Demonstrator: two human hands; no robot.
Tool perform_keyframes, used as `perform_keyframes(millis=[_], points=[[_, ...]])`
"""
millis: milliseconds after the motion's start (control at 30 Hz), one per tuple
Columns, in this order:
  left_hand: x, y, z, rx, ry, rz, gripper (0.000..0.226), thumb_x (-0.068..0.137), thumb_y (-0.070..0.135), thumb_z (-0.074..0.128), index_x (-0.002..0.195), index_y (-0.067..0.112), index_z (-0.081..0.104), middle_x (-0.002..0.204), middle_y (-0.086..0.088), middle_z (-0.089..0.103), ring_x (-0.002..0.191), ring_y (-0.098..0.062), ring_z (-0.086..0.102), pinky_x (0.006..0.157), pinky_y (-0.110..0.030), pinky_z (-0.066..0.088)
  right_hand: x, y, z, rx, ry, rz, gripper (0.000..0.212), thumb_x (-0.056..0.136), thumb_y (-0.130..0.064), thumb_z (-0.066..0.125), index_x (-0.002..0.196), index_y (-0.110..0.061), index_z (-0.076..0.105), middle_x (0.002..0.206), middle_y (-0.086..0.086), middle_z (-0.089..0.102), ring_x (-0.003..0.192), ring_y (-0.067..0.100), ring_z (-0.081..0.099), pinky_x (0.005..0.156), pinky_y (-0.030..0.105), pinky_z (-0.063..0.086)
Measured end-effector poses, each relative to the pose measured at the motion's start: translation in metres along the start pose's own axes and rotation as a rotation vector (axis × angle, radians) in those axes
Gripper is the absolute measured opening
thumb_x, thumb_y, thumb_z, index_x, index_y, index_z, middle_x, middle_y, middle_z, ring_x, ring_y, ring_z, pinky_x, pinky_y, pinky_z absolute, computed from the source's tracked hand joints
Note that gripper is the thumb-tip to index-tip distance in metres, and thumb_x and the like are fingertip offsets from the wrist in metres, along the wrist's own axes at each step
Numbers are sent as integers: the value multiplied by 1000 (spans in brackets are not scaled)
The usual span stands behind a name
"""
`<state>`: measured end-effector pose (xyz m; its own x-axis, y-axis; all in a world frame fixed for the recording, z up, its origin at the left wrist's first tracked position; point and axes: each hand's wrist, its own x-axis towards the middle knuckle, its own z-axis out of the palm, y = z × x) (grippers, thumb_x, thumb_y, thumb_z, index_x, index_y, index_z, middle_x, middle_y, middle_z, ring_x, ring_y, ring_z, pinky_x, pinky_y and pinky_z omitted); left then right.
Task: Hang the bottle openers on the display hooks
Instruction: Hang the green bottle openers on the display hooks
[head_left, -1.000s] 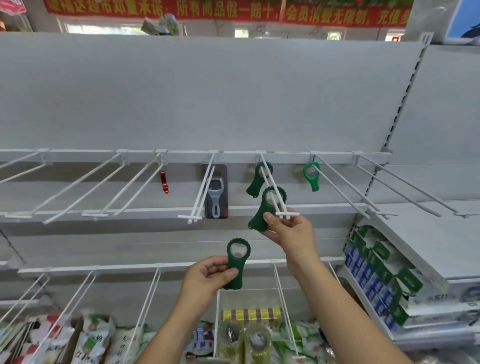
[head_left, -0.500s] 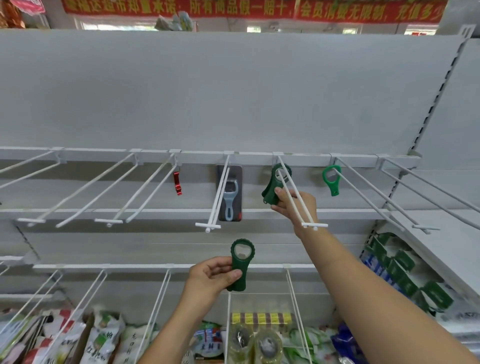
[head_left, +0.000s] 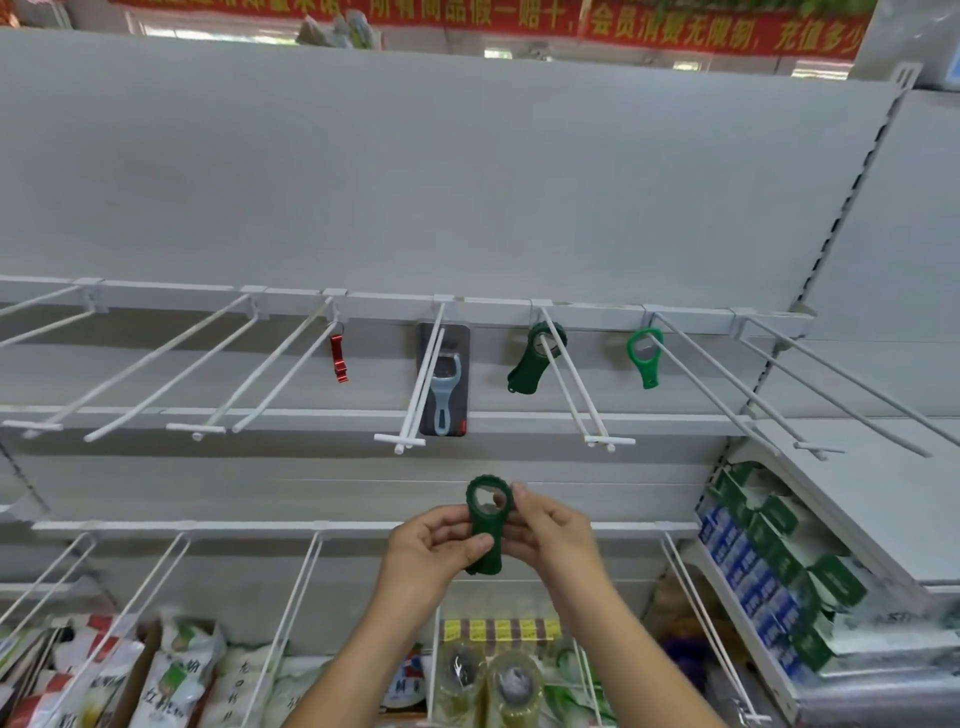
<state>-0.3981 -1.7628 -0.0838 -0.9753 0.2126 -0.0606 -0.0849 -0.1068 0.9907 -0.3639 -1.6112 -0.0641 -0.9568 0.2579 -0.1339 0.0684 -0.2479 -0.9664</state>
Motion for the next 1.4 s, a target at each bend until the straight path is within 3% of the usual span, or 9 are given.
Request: perform_keyframes(millis=[133, 300, 367, 533, 733, 1000, 1233, 1400], points=[[-7, -2, 5, -1, -1, 12, 32, 75, -6, 79, 99, 13, 74, 89, -6, 79, 84, -17, 75, 71, -24, 59, -17, 2, -9, 80, -18, -71, 30, 89, -23, 65, 102, 3, 72, 95, 21, 76, 91, 36, 74, 76, 34, 62], [-16, -5, 12, -4, -26, 35, 29, 74, -8, 79, 95, 12, 74, 84, -6, 79, 79, -16, 75, 67, -22, 58, -25, 15, -16, -46, -19, -74, 13, 86, 2, 70, 98, 7, 73, 92, 23, 76, 94, 43, 71, 79, 39, 62], [-20, -8, 13, 28, -38, 55, 31, 73, -7, 80, 95, 14, 75, 84, -4, 79, 80, -14, 75, 69, -21, 57, -26, 16, -19, -82, -38, -93, 12, 87, 2, 69, 97, 5, 74, 93, 21, 76, 93, 40, 72, 81, 42, 62], [-27, -11, 9, 90, -33, 83, 30, 75, 3, 82, 102, 14, 76, 93, -1, 79, 88, -13, 74, 77, -22, 58, -35, 3, -30, -92, 5, -137, 11, 90, 3, 65, 90, -5, 73, 89, 14, 78, 87, 28, 74, 75, 35, 61], [-28, -20, -8, 128, -28, 45, 30, 76, 9, 82, 105, 16, 76, 96, -1, 79, 93, -16, 73, 83, -25, 59, -51, -35, -46, -42, 29, -251, 12, 89, 2, 64, 97, -4, 71, 91, 13, 77, 87, 24, 75, 72, 27, 61], [-26, -31, -8, 151, -42, 10, 28, 78, 10, 81, 105, 18, 75, 98, -2, 78, 96, -18, 73, 87, -30, 59, -78, -53, -53, -54, -24, -366, 22, 76, -11, 69, 98, -8, 74, 92, 11, 77, 86, 23, 74, 72, 27, 60], [-23, -39, -7, 152, -36, -8, 30, 77, 11, 82, 106, 16, 75, 98, -4, 78, 96, -21, 73, 88, -31, 59, -79, -67, -46, -53, -17, -416, 19, 81, -8, 69, 100, -7, 74, 90, 8, 78, 84, 21, 74, 72, 28, 61], [-23, -40, -7, 142, -26, -17, 30, 77, 8, 82, 105, 14, 76, 96, -6, 78, 96, -23, 73, 89, -33, 59, -63, -69, -35, -24, 26, -357, 11, 90, 0, 65, 99, -1, 72, 89, 15, 77, 85, 30, 75, 72, 34, 63]])
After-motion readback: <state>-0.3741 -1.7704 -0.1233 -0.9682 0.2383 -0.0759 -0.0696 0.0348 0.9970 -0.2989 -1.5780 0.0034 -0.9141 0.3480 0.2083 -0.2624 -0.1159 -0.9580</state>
